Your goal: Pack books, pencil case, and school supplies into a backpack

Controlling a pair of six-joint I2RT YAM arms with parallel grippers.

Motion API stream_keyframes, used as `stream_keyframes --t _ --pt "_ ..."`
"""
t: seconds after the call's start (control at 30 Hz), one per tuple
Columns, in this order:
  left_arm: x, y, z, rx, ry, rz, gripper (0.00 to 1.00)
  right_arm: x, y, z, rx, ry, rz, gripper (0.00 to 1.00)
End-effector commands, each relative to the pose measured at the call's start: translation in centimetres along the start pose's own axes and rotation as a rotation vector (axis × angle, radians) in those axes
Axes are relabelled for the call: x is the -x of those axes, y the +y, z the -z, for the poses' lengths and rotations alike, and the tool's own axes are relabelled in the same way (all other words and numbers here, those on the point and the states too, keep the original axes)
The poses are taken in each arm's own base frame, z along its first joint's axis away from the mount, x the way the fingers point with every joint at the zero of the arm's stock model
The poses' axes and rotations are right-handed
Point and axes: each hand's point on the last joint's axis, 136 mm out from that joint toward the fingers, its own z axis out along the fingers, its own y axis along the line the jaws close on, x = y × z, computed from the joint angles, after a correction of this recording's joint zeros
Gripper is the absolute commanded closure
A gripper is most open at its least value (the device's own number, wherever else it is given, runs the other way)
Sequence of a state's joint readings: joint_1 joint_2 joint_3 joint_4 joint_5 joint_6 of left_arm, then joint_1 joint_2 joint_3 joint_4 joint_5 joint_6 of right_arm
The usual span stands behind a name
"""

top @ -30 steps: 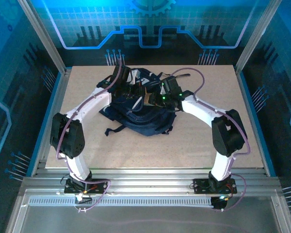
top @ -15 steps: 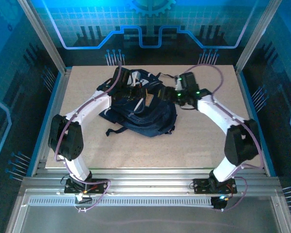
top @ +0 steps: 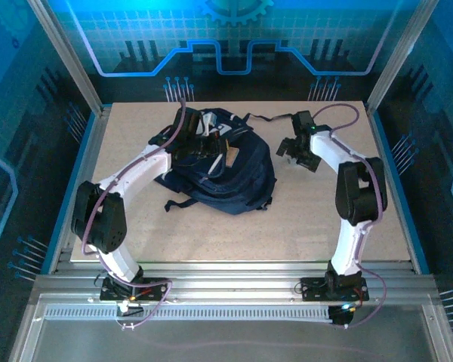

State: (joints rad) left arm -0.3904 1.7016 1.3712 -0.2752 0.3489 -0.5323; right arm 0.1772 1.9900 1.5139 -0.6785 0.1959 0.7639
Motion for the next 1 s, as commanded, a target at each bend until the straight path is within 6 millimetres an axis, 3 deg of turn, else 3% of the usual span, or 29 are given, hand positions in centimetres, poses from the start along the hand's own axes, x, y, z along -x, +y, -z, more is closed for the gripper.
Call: stream_keyframes --t 0.0,0.23,0.37,0.5,0.7,0.77,0.97 --pt "1.8 -4.8 2.7 -0.150 -0.082 -0.047 1.00 1.6 -0.8 0.0 -0.081 -0.026 -0.109 0.00" --pt "1.6 -4.6 3.3 -0.139 -0.093 -0.056 1.00 3.0 -1.3 -1.9 -0.186 -0.011 -0.227 0.00" --pt "1.7 -4.8 3.6 -0.141 -0.100 -0.058 1.00 1.7 -1.9 -2.8 -0.220 0.042 -0.270 0.00" --pt "1.7 -4.8 3.6 -0.139 -0.105 -0.056 1.00 0.5 -3.1 -2.2 -0.219 0.023 -0.315 0.00" --pt "1.8 -4.7 3.4 -0.140 -0.101 -0.053 1.00 0.7 -3.8 -3.5 -0.185 0.062 -0.359 0.02" --pt "1.8 -4.7 3.4 -0.140 -0.099 -0.052 1.00 0.7 -3.4 -4.4 -0.185 0.095 -0.341 0.08" --pt "1.7 -4.6 3.4 -0.131 -0.099 -0.050 1.00 0.4 -3.8 -5.1 -0.184 0.089 -0.299 0.51"
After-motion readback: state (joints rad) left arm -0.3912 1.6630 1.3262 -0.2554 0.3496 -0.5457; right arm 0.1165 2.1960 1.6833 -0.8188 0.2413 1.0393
